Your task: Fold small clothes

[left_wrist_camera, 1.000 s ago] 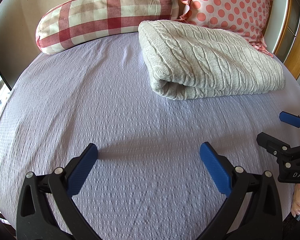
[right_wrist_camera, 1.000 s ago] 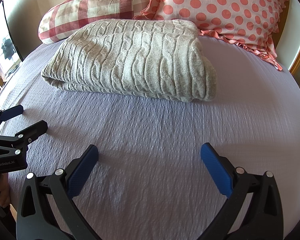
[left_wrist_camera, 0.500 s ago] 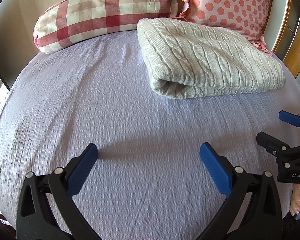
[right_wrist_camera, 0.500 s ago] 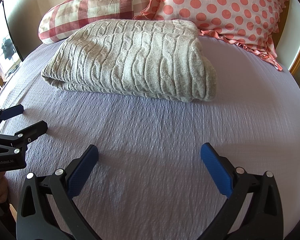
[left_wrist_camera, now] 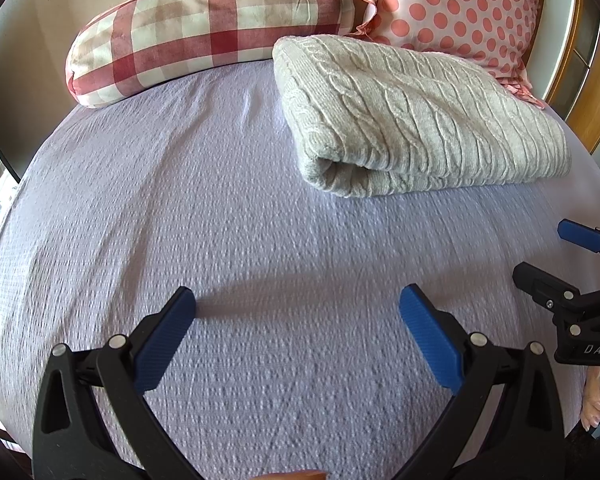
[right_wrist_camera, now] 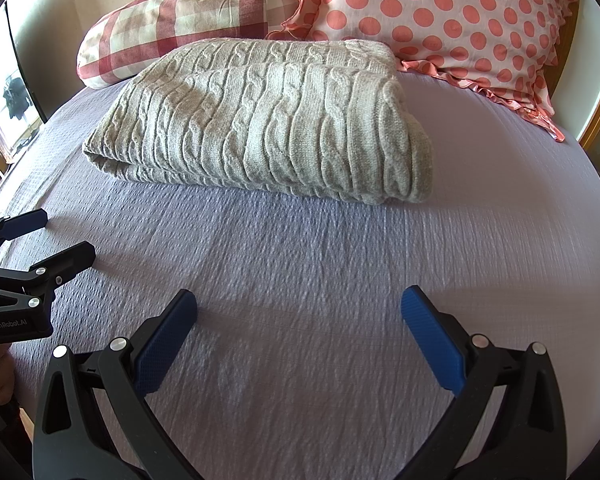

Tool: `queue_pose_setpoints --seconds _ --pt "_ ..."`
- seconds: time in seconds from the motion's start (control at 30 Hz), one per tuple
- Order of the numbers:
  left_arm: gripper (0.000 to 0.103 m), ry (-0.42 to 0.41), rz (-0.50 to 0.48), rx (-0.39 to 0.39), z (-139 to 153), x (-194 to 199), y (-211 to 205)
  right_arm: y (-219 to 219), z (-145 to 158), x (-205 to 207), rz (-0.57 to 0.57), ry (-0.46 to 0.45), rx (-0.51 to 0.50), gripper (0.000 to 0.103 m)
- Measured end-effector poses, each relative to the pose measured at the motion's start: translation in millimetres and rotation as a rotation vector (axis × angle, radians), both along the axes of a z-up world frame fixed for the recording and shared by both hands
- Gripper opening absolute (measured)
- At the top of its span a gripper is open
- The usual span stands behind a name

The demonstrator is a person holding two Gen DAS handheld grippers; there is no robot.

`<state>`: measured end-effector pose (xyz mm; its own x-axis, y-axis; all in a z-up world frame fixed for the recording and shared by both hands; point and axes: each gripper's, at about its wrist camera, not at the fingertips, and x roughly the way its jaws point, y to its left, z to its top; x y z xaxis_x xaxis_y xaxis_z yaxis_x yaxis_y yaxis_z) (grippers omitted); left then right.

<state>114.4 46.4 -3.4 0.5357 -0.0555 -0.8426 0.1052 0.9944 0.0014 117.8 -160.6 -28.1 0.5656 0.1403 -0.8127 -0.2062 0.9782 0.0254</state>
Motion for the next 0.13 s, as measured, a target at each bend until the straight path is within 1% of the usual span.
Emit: queue_pose_setpoints --seconds 0.13 --pt "0.101 -0.001 0.0 0.0 0.0 -0.1 -0.1 0.1 0.0 0.0 0.0 0.0 0.0 0.102"
